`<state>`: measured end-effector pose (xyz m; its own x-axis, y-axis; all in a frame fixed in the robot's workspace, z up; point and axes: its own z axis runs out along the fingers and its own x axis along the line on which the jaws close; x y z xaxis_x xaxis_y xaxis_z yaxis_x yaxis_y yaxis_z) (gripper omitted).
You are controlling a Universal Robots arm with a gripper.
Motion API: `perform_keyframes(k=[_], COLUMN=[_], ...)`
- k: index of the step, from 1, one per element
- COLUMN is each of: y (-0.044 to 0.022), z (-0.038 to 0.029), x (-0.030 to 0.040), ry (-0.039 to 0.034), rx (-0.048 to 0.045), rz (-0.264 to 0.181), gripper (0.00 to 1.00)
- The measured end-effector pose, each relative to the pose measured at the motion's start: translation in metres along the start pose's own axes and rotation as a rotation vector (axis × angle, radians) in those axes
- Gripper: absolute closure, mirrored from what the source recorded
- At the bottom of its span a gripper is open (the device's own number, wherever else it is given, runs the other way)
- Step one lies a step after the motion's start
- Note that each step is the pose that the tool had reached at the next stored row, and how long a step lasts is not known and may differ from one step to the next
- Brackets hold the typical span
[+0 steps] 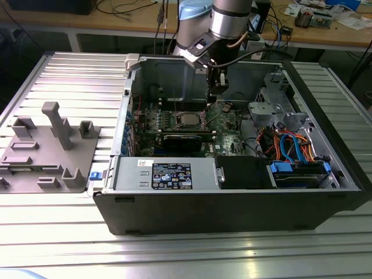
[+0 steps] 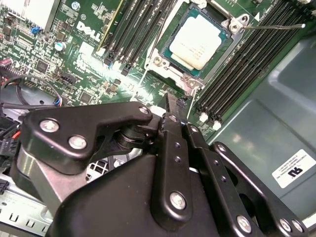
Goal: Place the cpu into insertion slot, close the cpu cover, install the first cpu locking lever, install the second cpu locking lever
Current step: 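Close the cpu cover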
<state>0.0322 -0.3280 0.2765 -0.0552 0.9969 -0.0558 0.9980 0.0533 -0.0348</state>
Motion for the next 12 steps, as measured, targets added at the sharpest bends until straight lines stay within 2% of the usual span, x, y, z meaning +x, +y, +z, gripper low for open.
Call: perform_keyframes(k=[12], y=[0.009], z=[-0.0002], x=[-0.0005], ry=[-0.0019], rx=[0.0], rz=[0.0], gripper=[0.89])
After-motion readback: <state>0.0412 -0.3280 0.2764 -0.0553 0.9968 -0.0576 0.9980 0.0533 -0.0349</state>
